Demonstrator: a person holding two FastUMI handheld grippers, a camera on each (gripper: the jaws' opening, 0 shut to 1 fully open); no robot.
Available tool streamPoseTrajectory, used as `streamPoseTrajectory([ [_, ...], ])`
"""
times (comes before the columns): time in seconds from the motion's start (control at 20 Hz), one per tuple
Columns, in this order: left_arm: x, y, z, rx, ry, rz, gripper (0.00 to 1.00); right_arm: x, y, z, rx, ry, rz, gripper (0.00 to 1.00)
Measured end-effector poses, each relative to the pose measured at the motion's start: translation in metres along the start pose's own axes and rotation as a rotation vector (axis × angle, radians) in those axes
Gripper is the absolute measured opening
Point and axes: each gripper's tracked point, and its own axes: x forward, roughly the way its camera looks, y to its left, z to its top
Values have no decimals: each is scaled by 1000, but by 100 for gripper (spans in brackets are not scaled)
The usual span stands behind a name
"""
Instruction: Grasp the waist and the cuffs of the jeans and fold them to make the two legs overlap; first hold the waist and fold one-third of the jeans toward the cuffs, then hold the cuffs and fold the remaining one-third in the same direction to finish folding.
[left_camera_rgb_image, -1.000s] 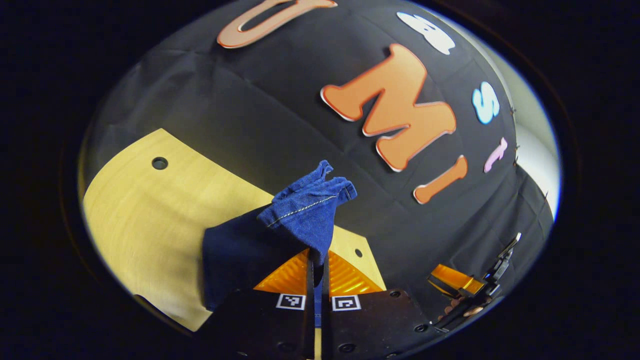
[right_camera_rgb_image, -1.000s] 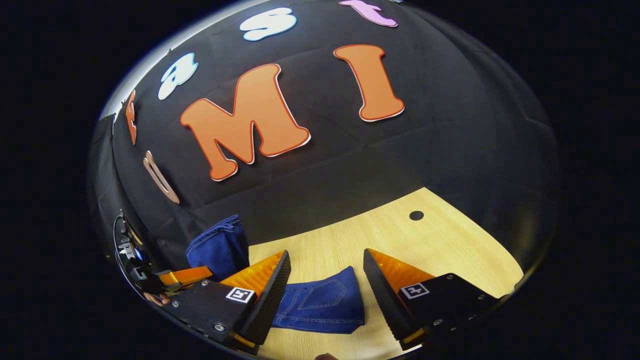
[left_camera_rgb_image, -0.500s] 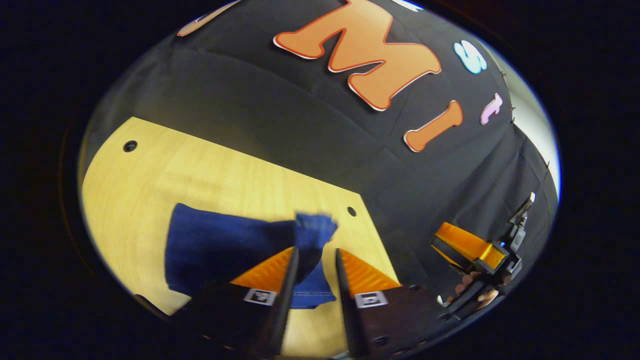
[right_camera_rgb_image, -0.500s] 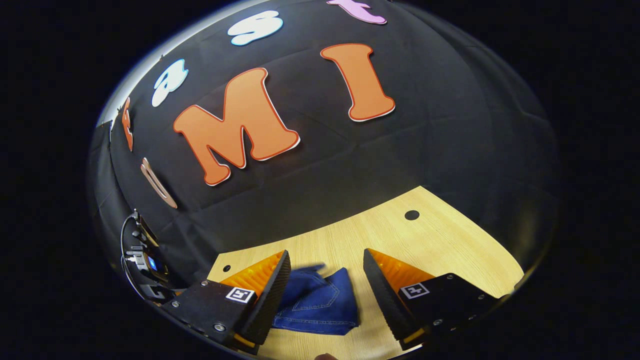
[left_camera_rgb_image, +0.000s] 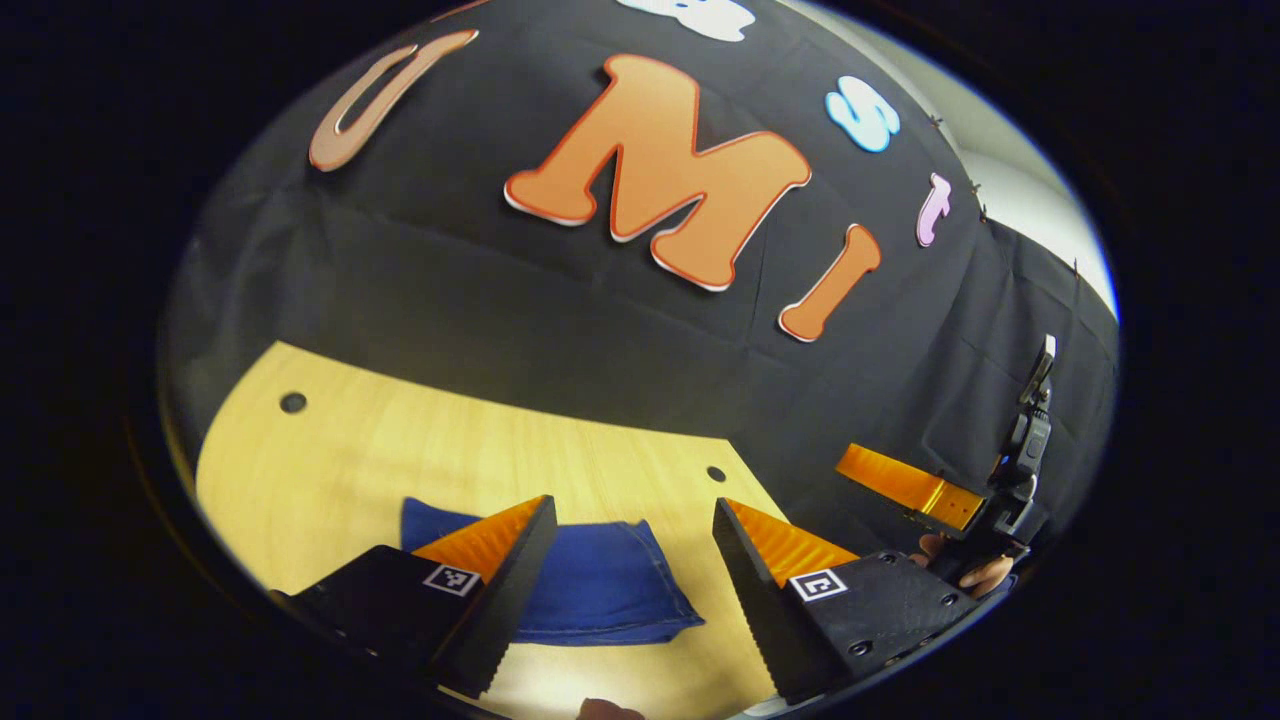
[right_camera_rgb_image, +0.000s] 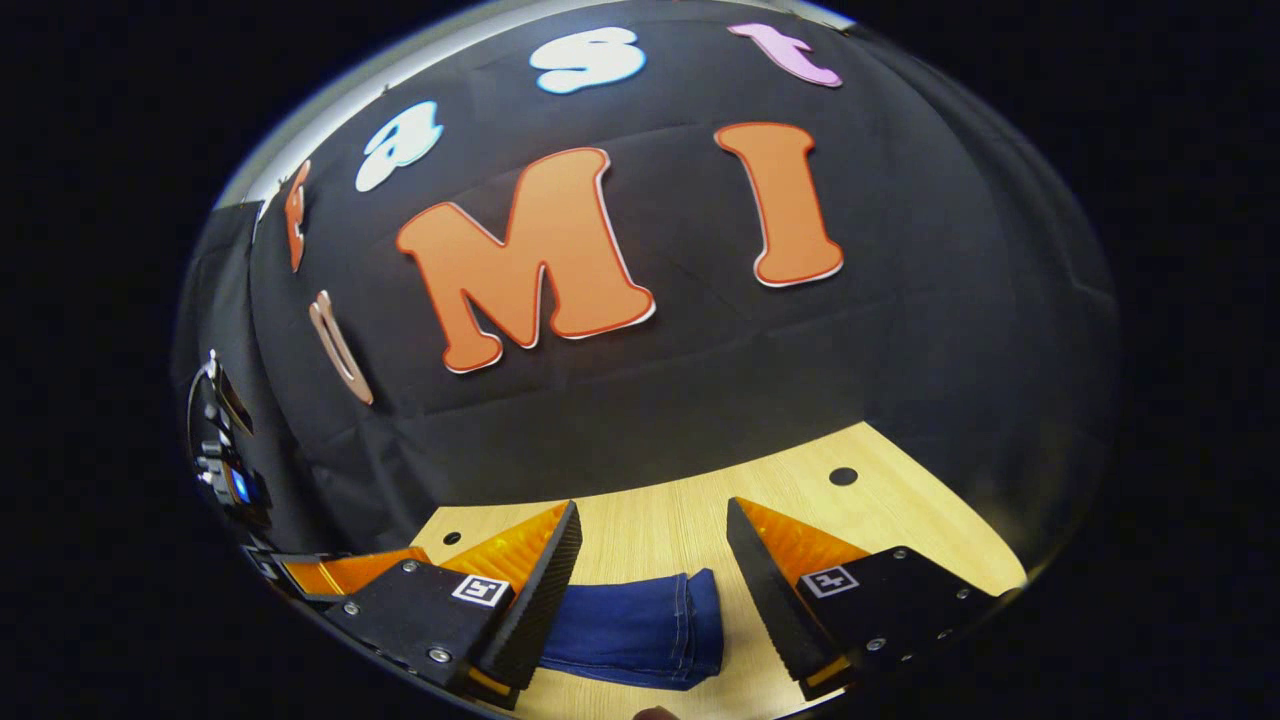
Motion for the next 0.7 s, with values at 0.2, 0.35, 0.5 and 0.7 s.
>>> streamPoseTrajectory([
  [0.2,-29,8,43,141,-154,76,97,-3,26,10,-99,-54,28,94],
  [0.35,-51,7,69,220,-266,125,97,-9,42,22,-161,-109,44,96],
  [0.5,-67,16,73,276,-315,209,97,-16,61,36,-200,-191,81,100],
  [0.7,-77,23,68,287,-328,263,98,-25,78,43,-232,-231,121,96],
])
